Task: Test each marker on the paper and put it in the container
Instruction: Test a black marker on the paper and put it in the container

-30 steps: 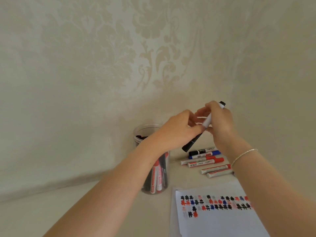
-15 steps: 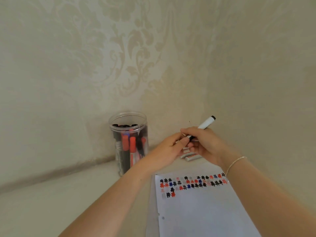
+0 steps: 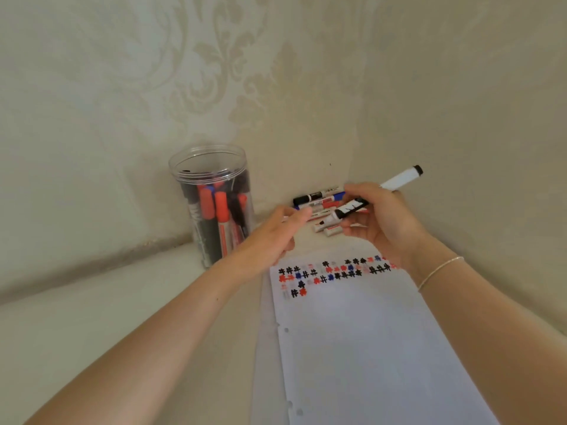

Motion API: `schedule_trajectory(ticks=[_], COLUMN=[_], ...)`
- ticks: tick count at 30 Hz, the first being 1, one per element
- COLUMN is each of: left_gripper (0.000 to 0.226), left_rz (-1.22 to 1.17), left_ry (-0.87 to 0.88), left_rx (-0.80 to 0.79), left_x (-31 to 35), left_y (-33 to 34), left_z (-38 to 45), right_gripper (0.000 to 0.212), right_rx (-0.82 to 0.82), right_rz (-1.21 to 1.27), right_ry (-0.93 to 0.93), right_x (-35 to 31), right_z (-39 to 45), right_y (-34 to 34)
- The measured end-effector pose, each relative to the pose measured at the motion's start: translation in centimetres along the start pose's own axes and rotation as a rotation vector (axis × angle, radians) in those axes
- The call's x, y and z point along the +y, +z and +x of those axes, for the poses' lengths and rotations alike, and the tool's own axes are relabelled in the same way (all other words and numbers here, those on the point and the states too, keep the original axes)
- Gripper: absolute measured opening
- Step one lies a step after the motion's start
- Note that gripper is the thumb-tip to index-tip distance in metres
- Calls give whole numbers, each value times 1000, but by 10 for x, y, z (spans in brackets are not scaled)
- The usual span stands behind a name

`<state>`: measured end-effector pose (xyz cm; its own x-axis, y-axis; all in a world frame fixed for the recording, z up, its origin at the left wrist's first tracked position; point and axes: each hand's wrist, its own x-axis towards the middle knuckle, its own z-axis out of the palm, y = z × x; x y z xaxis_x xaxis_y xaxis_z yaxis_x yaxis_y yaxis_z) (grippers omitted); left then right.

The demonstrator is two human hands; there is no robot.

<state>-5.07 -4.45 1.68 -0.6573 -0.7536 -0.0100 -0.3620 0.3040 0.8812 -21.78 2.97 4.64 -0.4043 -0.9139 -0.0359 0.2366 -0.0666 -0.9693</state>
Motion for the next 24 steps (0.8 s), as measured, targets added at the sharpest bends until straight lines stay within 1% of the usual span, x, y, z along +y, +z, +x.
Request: schedule_trajectory(ticks=[1, 3, 4, 6, 8, 11, 15, 18, 21, 24], left_gripper=[45, 26, 22, 20, 21, 24, 26, 28, 28, 28], left_rz=[15, 27, 48, 91, 97, 103, 210, 289, 304, 309], left_ry=[25, 77, 95, 117, 120, 120, 110, 114, 122, 126], left_rx=[88, 228, 266, 296, 303, 314, 259, 213, 189, 179], left_x=[-7, -18, -21, -27, -34, -43, -45, -45, -44, -44], left_y=[1, 7, 12, 22, 26, 25, 23, 20, 19, 20], left_z=[-2, -7, -10, -12, -11, -7, -7, -8, -10, -10], right_gripper=[15, 18, 19, 13, 16, 22, 27, 22, 17, 19], right_rx=[27, 24, 11, 7, 65, 211, 317, 319, 306, 280], right_rz=[11, -4, -52, -178, -281, -481, -507, -519, -567, -622], right_ry=[12, 52, 70, 87, 68, -4, -37, -36, -46, -87], right_x=[4, 17, 24, 39, 54, 72, 78, 78, 80, 82], right_z=[-2, -6, -8, -12, -14, -16, -19, -19, -18, -19], right_y=[-1, 5, 10, 21, 26, 27, 27, 28, 28, 30])
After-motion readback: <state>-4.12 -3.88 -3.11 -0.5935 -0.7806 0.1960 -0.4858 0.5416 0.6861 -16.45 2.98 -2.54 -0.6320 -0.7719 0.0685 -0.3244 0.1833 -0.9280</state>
